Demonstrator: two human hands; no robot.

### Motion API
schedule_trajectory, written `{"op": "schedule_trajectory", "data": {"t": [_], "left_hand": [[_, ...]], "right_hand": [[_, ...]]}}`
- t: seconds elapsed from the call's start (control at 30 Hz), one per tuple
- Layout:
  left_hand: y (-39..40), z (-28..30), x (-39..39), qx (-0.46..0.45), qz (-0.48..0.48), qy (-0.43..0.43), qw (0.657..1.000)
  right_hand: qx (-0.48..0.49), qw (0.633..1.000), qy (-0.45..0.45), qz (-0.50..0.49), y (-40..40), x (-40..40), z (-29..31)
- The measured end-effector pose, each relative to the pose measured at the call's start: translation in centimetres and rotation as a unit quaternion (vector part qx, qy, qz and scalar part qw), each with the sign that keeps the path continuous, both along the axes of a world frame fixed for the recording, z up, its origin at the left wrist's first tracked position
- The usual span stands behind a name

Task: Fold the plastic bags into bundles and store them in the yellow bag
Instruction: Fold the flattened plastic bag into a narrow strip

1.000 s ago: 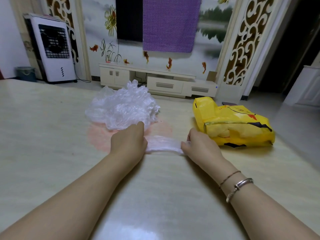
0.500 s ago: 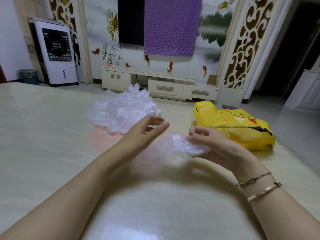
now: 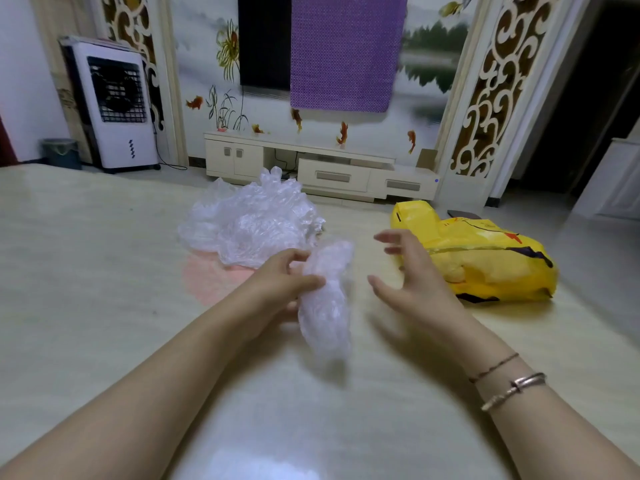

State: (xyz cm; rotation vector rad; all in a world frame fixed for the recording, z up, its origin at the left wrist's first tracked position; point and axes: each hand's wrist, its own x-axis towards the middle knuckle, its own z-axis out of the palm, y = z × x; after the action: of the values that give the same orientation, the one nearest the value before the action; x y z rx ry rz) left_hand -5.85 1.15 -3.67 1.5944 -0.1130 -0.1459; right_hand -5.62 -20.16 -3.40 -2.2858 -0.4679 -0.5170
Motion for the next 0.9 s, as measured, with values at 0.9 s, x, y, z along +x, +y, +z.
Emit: {"op": "schedule_trajectory", "data": {"t": [0.9], "left_hand": [[0.0, 0.5, -0.3, 0.229, 0.015, -0.054, 0.972]], "right_hand": [[-0.061, 0.988, 0.073, 0.125, 2.0, -0.5, -1.2]]}}
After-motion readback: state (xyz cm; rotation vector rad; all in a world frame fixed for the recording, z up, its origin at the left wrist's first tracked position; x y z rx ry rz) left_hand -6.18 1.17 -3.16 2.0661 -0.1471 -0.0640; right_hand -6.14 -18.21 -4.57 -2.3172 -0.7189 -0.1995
